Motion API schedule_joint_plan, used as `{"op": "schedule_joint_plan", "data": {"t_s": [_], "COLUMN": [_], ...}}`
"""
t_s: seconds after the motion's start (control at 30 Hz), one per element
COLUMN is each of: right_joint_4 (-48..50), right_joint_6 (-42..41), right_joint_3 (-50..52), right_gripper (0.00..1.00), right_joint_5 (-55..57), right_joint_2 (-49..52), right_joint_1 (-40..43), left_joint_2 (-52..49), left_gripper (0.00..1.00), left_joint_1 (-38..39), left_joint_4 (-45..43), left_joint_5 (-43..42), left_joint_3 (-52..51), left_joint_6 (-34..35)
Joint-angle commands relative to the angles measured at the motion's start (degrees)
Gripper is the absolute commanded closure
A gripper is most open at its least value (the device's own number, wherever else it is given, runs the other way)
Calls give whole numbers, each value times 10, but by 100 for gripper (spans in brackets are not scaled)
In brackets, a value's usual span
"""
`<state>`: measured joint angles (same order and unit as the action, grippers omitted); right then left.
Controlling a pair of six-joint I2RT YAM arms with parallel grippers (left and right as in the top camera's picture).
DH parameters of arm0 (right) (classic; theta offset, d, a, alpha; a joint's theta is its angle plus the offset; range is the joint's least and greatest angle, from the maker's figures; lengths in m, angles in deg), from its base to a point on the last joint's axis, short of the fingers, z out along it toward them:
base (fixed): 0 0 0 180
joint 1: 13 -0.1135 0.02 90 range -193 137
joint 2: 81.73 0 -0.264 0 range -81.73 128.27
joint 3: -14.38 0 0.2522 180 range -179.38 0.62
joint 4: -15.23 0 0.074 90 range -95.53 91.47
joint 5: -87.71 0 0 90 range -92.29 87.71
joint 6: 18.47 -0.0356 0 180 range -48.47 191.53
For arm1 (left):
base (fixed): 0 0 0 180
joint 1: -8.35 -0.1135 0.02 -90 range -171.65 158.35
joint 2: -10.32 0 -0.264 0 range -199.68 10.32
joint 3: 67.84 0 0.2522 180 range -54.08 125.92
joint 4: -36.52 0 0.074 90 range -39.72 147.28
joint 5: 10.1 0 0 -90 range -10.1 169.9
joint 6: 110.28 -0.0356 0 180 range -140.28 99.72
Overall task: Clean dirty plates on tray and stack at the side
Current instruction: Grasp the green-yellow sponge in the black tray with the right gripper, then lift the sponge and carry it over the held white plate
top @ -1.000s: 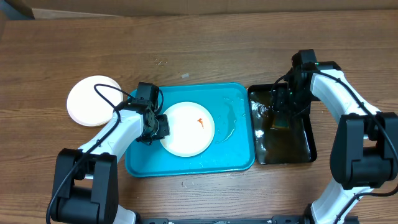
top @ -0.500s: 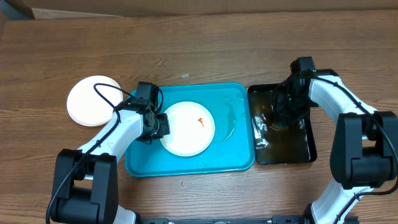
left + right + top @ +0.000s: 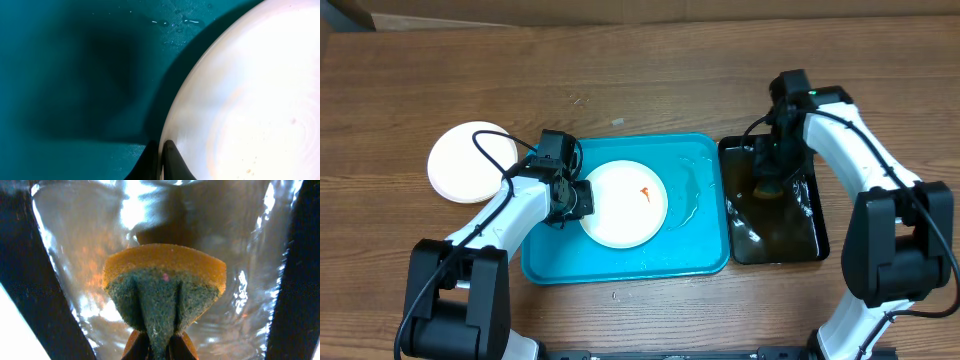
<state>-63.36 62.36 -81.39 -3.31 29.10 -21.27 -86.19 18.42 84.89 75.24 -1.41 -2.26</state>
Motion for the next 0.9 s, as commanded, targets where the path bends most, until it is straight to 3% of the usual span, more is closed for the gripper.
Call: {"op": "schedule_joint_plan", "data": {"t_s": [0.0,0.23,0.87], "right_joint_4": [-9,-34,7], "right_joint_6": [0,-49,-61], "right_joint_3": [8,15,78], "right_gripper": [96,96,96], "right_joint_5": [-62,-115,-57], "right_joint_2": [-15,-15,-15], "right_joint_1": [-5,-11,-89], "left_joint_2": [-6,-6,-6], "left_gripper": [96,96,93], "left_joint_1": [-3,-3,-3], "left_joint_4": [-2,-1,-1], "left_joint_5": [4,6,6], "left_joint_3": [-1,-1,-1], "left_joint_6": [-13,-13,-13]}}
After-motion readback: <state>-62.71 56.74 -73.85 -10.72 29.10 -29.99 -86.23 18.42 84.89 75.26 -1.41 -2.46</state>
